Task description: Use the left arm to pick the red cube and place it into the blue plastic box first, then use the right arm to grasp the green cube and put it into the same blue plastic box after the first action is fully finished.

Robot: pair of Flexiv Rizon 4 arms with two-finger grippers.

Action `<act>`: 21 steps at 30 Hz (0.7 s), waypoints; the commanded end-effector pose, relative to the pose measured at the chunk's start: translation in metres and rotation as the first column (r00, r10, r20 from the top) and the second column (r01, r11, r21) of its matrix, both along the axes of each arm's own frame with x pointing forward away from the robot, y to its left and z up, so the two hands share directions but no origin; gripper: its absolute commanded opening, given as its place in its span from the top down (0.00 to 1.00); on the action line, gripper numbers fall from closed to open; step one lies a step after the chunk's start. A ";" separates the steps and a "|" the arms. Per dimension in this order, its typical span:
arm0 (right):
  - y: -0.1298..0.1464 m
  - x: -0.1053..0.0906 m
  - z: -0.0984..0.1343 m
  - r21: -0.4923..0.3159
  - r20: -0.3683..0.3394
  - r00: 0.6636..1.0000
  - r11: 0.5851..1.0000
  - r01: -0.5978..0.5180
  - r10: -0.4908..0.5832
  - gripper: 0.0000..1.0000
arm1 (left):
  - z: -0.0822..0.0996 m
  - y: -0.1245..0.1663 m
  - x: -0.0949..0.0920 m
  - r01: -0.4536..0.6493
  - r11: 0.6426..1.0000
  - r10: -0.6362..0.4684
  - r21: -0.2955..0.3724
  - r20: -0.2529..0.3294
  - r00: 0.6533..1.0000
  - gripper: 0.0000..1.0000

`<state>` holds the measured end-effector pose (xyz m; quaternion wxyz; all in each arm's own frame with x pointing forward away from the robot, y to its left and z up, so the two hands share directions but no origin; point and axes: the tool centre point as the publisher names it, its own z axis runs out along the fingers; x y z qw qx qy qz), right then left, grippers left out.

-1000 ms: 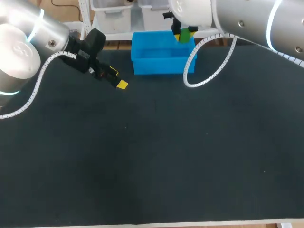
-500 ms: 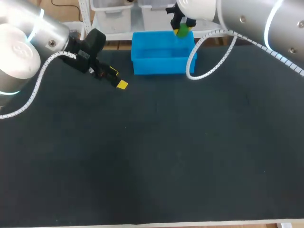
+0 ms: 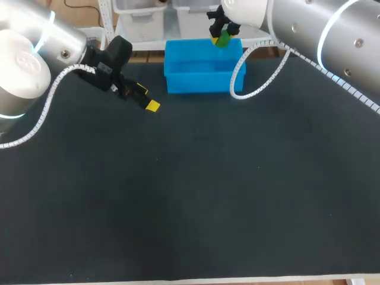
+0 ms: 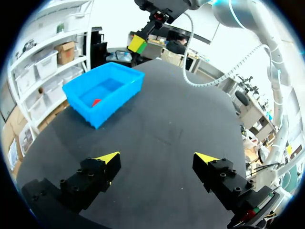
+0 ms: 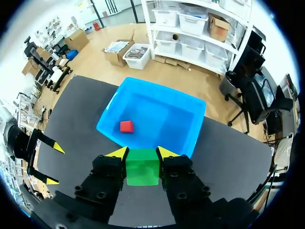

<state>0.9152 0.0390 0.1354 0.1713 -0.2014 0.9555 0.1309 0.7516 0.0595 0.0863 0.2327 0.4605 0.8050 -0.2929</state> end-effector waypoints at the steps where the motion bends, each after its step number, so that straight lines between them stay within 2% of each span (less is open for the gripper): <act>1: 0.006 0.029 -0.004 -0.005 -0.074 0.997 1.000 -0.027 0.027 1.00 | -0.001 0.001 0.001 0.003 1.000 -0.003 -0.004 0.002 1.000 0.00; 21: 0.000 0.085 -0.029 0.001 -0.081 0.995 0.998 -0.058 0.058 1.00 | -0.001 0.001 0.001 0.003 1.000 -0.003 -0.004 0.002 1.000 0.00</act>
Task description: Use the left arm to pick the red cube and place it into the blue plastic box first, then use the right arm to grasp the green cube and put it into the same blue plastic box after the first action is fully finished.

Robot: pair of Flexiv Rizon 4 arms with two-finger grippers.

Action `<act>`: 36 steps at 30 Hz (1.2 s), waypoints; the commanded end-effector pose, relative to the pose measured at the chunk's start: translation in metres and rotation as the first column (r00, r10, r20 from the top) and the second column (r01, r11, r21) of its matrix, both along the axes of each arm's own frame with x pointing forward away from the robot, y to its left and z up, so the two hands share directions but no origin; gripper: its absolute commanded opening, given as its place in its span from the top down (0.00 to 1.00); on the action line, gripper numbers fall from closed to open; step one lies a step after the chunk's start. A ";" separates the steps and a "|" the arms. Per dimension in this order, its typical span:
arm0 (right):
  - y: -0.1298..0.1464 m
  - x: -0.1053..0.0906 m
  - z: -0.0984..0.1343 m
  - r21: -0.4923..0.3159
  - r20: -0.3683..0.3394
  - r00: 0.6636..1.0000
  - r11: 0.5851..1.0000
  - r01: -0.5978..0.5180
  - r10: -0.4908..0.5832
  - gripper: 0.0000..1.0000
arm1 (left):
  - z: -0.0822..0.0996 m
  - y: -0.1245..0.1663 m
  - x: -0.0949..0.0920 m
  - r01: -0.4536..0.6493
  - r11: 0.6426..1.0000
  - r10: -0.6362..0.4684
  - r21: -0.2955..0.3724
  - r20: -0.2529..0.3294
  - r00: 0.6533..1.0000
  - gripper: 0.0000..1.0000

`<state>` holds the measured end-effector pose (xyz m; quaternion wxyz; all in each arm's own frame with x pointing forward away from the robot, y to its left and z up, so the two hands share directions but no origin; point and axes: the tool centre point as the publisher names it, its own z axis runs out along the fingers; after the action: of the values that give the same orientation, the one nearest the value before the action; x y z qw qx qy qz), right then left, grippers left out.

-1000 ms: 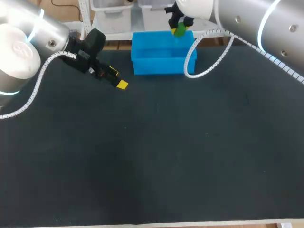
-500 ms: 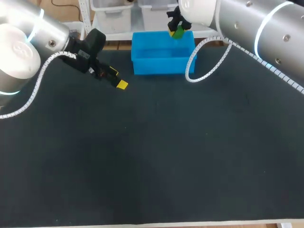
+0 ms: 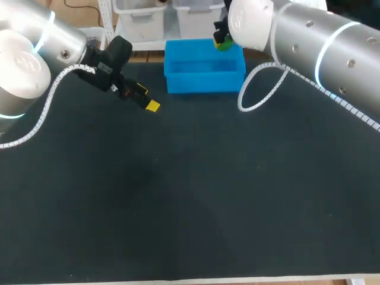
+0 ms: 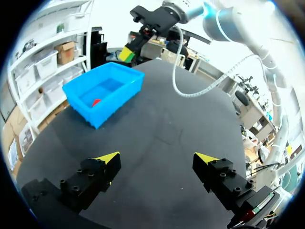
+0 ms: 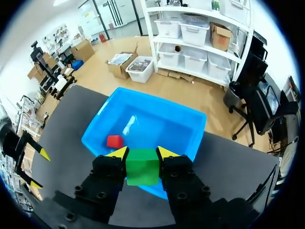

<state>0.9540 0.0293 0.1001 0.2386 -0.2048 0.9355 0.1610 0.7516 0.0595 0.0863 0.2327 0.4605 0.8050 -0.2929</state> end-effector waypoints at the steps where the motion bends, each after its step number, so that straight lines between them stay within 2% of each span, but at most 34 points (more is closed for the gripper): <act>1: 0.009 0.049 0.005 -0.089 -0.204 0.978 0.994 -0.064 0.044 1.00 | -0.001 0.001 0.001 0.003 1.000 -0.003 -0.004 0.002 1.000 0.00; 9: 0.008 0.064 0.000 -0.096 -0.209 0.977 0.993 -0.065 0.044 1.00 | -0.001 0.001 0.001 0.003 1.000 -0.003 -0.004 0.002 1.000 0.00; 18: 0.006 0.069 -0.002 -0.105 -0.214 0.976 0.993 -0.061 0.037 1.00 | -0.001 0.001 0.001 0.003 1.000 -0.003 -0.004 0.002 1.000 0.00; 19: 0.005 0.069 -0.002 -0.104 -0.215 0.976 0.993 -0.058 0.035 0.79 | -0.001 0.001 0.001 0.003 1.000 -0.003 -0.004 0.002 1.000 0.00; 20: 0.005 0.069 -0.002 -0.104 -0.216 0.976 0.993 -0.057 0.033 0.00 | -0.001 0.001 0.001 0.003 1.000 -0.003 -0.004 0.002 1.000 0.00; 36: -0.004 0.066 0.002 -0.097 -0.211 0.977 0.995 -0.036 0.014 0.00 | -0.001 0.001 0.001 0.003 1.000 -0.003 -0.004 0.002 1.000 0.00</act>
<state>0.9937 0.0200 0.0924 0.3296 -0.1761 0.9107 0.1761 0.7516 0.0595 0.0863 0.2327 0.4605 0.8050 -0.2929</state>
